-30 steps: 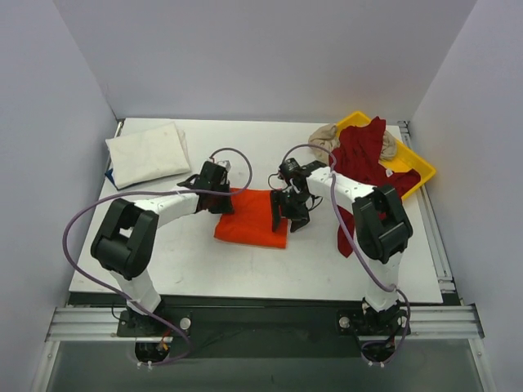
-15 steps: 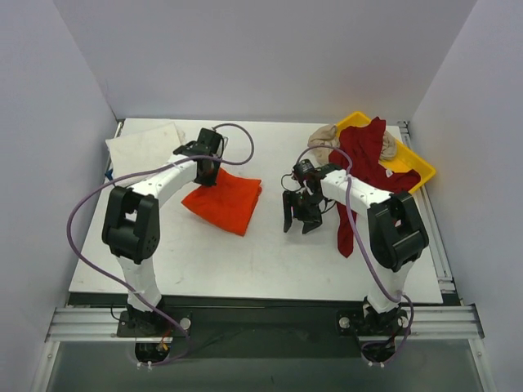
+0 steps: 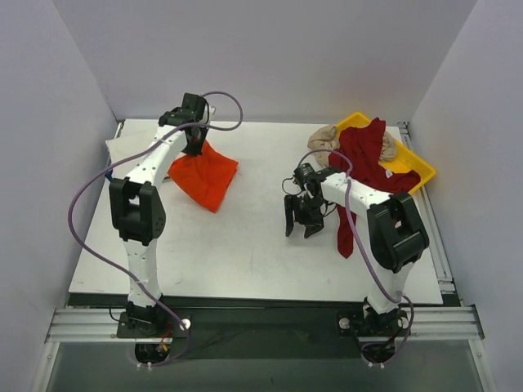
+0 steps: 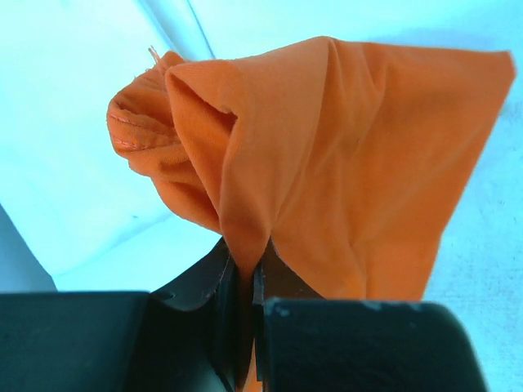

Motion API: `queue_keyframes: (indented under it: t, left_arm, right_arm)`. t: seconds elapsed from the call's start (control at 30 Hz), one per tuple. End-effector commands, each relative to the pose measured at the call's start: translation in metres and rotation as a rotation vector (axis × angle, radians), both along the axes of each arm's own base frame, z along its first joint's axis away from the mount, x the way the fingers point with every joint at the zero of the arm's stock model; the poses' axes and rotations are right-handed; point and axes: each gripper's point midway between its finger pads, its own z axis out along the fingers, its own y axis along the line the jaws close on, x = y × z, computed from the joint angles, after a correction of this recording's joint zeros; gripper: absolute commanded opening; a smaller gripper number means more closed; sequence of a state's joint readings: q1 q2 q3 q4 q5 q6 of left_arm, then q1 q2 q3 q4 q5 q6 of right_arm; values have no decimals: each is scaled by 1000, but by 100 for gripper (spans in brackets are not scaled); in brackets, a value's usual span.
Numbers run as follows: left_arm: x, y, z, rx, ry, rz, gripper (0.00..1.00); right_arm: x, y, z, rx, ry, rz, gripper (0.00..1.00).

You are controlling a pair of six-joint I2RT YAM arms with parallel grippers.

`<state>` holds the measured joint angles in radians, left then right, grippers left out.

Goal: Fold and stack the t-shirts
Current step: Put the neatly folded tshirt into the corner of the board with the left arm

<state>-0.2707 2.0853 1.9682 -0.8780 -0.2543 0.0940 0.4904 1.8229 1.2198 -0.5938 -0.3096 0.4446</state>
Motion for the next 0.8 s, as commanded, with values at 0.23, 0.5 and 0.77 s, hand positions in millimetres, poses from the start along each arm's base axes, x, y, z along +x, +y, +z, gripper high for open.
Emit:
queue_keyframes:
  t: [0.23,0.5,0.77]
  left_arm:
    - [34,22,82,-49,-109,0,0]
    - [48,60,117,-167,-212,67,0]
    - [58,91,154,-342,-340,82,0]
  right_arm:
    - [-7,-10,10,-15,-7,-10,59]
    - [-11,-8,9,-11,4,-9,59]
    - [-18,-2,7,-11,13,3,59]
